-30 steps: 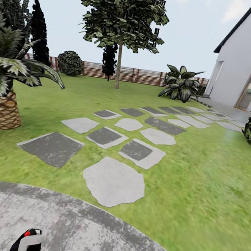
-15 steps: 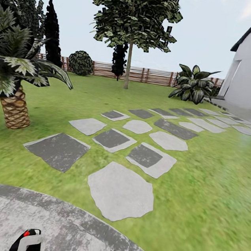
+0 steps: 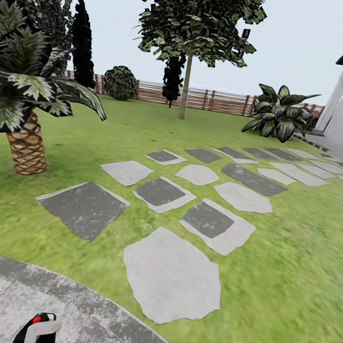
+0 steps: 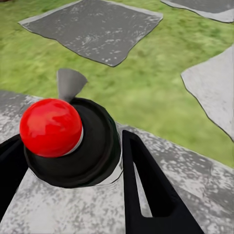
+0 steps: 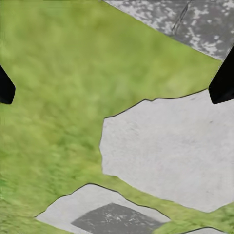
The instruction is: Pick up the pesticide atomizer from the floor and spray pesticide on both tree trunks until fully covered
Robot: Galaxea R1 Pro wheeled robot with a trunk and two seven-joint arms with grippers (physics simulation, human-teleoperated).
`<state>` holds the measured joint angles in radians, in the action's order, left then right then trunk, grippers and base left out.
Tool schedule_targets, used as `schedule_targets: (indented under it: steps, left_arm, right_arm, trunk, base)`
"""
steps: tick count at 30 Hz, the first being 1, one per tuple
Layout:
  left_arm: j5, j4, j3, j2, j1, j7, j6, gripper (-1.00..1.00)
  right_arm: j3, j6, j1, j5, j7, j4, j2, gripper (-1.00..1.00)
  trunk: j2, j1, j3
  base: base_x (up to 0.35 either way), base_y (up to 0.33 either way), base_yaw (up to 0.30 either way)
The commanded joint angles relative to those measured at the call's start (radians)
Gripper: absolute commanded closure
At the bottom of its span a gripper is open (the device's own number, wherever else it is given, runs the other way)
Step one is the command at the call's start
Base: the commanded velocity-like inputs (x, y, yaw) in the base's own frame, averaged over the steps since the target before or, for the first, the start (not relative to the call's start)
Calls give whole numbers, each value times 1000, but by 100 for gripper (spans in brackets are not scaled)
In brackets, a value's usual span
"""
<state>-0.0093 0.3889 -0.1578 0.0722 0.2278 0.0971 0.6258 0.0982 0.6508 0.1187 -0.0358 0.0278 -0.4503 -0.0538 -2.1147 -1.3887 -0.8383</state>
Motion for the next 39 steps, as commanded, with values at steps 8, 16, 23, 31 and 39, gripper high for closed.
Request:
schedule_targets:
  steps: [8,16,23,31,39]
  left_arm:
    - [-1,-1,0,0,1,2,4,100]
    - [-1,-2,0,0,1,1,5,100]
    - [-1,-2,0,0,1,1,5,100]
    - [-1,-2,0,0,1,1,5,100]
    - [-1,-2,0,0,1,1,5,100]
  right_arm:
    - [-4,2,0,-5,2,5,0,-100]
    - [-5,1,0,-6,1,15,0,-100]
    - [-4,36,0,-6,1,28,0,-100]
    - [-4,84,0,-5,0,30,0,-100]
    - [-2,84,0,-3,3,31,0,-100]
  trunk:
    - [0,0,-6]
    - [0,0,-6]
    - [0,0,-6]
    - [0,0,-8]
    - [0,0,-20]
  base:
    - [339,0,49]
    - [339,0,1]
    - [339,0,0]
    - [339,0,0]
    - [339,0,0]
